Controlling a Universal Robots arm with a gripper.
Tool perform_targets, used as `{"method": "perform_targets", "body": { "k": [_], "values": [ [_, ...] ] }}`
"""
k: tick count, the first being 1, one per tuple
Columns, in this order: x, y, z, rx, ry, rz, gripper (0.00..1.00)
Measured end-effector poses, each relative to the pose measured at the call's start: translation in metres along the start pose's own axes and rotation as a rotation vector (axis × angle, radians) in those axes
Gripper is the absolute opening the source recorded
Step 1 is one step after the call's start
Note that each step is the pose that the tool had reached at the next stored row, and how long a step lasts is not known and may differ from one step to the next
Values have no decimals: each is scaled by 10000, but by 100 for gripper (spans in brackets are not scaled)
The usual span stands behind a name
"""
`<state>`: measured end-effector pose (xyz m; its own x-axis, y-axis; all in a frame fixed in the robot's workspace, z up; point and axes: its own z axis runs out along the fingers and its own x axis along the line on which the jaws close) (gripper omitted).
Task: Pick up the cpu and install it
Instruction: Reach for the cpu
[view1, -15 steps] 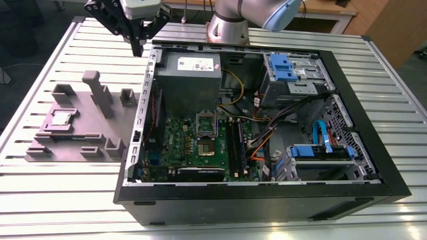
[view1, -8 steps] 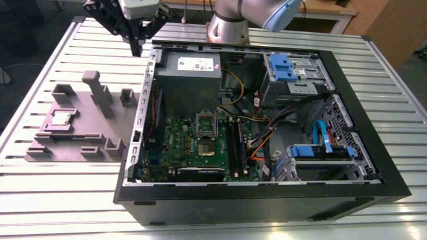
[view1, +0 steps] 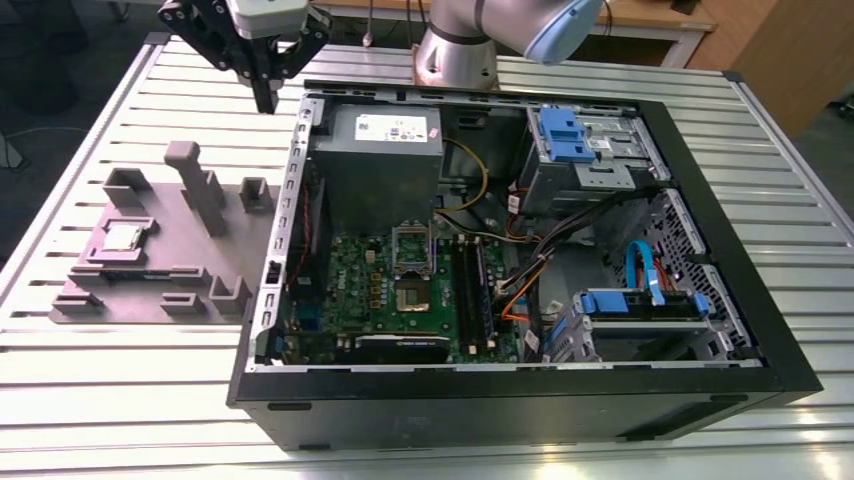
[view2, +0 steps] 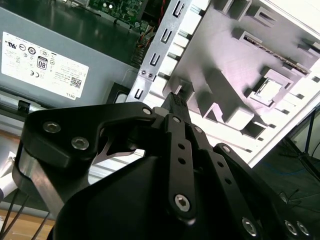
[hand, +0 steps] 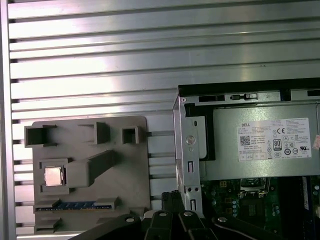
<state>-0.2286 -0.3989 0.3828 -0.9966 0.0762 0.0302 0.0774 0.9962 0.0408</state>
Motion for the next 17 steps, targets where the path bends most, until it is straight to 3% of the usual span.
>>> {"method": "perform_targets", "body": {
  "k": [17],
  "values": [
    [52, -4, 7, 0, 0, 0, 10]
  ]
}}
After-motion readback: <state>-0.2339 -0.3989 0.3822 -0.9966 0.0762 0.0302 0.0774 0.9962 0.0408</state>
